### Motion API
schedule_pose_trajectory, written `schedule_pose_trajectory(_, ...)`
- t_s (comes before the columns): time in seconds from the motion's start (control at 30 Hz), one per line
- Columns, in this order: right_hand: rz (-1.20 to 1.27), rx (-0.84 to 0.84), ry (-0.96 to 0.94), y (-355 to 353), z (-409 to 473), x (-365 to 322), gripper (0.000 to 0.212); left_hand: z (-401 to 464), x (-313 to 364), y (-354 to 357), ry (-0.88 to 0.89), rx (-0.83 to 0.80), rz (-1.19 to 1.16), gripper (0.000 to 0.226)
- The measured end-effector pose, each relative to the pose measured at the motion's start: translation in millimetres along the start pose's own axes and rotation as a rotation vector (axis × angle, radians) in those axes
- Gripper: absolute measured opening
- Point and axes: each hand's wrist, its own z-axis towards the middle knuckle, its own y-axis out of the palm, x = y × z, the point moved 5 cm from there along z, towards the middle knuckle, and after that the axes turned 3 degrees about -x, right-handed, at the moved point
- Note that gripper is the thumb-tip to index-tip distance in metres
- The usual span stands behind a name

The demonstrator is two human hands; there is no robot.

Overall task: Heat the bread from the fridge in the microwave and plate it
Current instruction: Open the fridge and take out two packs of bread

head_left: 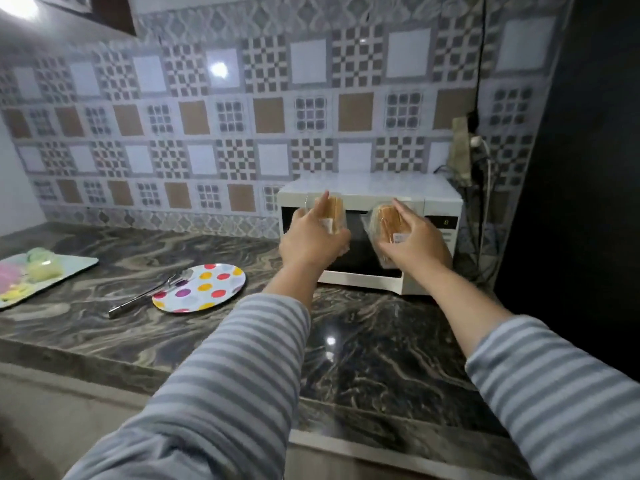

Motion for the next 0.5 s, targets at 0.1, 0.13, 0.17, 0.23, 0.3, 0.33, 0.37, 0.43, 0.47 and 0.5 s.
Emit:
schedule_pose_trajectory(0.1,-0.031,0.064,-0.012,0,53,-6,0.076,57,12,13,0.067,-0.008,-0.031,0.075)
schedule_pose_trajectory(0.13,-0.035,0.077,-0.012,1,71,-7,0.077,74,16,18,0.086,-0.009,-0.055,0.075)
schedule_pose_trajectory(0.17,-0.037,0.086,-0.009,2,88,-7,0.077,91,19,23,0.107,-0.011,-0.077,0.076)
schedule_pose_trajectory(0.23,-0.028,0.096,0.009,6,120,-5,0.077,123,24,35,0.137,-0.012,-0.096,0.079)
schedule_pose_trajectory(0.3,-0.026,0.091,0.023,13,152,-2,0.078,155,26,49,0.135,-0.022,-0.072,0.08)
schedule_pose_trajectory(0.33,-0.034,0.08,0.03,18,168,0,0.079,171,27,57,0.128,-0.028,-0.051,0.08)
schedule_pose_trajectory(0.37,-0.04,0.068,0.04,23,182,3,0.078,187,28,65,0.12,-0.035,-0.036,0.079)
schedule_pose_trajectory(0.43,-0.05,0.045,0.068,34,210,10,0.078,217,29,81,0.11,-0.053,-0.028,0.079)
schedule_pose_trajectory(0.47,-0.057,0.037,0.083,39,223,14,0.077,231,29,89,0.104,-0.066,-0.029,0.079)
schedule_pose_trajectory(0.5,-0.068,0.032,0.095,44,234,18,0.077,243,28,98,0.095,-0.08,-0.03,0.079)
